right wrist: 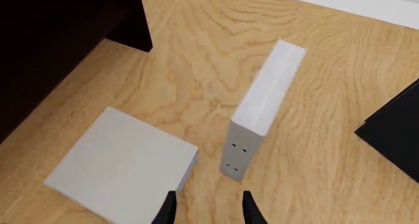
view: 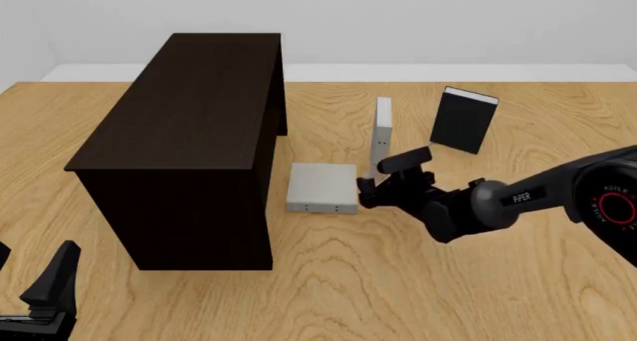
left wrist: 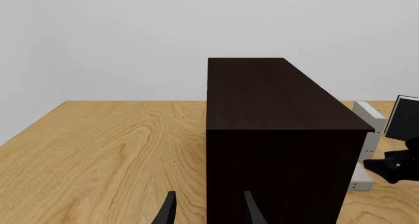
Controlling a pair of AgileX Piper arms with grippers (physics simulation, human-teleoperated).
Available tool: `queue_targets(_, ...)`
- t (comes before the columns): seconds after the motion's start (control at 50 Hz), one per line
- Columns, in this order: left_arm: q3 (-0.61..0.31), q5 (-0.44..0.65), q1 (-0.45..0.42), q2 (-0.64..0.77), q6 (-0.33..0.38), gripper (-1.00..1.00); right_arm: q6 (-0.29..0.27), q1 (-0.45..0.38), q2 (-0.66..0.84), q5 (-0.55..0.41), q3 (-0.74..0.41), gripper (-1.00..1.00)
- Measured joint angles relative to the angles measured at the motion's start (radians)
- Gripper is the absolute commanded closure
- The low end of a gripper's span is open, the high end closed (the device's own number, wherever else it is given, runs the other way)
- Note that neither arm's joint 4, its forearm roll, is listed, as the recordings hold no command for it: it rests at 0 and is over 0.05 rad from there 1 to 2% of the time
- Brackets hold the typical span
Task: Pick up the book on the right and place it under the cabinet shelf.
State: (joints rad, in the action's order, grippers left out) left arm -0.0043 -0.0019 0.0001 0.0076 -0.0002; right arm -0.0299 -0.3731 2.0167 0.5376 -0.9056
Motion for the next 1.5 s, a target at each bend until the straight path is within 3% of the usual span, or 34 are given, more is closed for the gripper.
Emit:
queue_targets(0.96, 0.000, 0.000, 0.000, 0.000, 0.000, -1.00, -0.049, 0.016, 0.080, 0.019, -0.018, -1.00)
queue_targets(1.22, 0.000, 0.000, 0.000, 0.000, 0.000, -1.00, 0.033, 0.005, 0.097, 0.032, -0.029, -1.00)
queue_targets(1.5, 0.000, 0.000, 0.000, 0.000, 0.000, -1.00, -0.017, -0.014, 0.092, 0.006, -0.038, -1.00)
